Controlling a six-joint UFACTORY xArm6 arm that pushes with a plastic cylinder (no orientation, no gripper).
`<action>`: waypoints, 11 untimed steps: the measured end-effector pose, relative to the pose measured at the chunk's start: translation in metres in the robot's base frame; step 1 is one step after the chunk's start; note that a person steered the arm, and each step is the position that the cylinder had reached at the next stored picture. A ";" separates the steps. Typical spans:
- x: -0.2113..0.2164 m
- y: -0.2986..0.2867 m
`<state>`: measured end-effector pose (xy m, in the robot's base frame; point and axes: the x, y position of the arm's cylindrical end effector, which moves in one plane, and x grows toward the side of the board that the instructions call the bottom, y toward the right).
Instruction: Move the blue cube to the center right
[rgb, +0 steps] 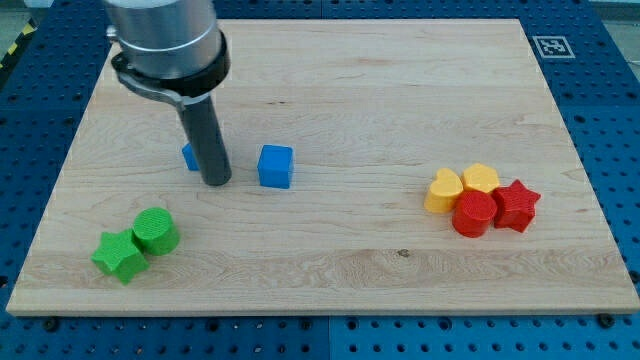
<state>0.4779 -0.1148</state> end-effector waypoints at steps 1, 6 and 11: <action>0.000 0.003; -0.004 0.092; -0.051 0.209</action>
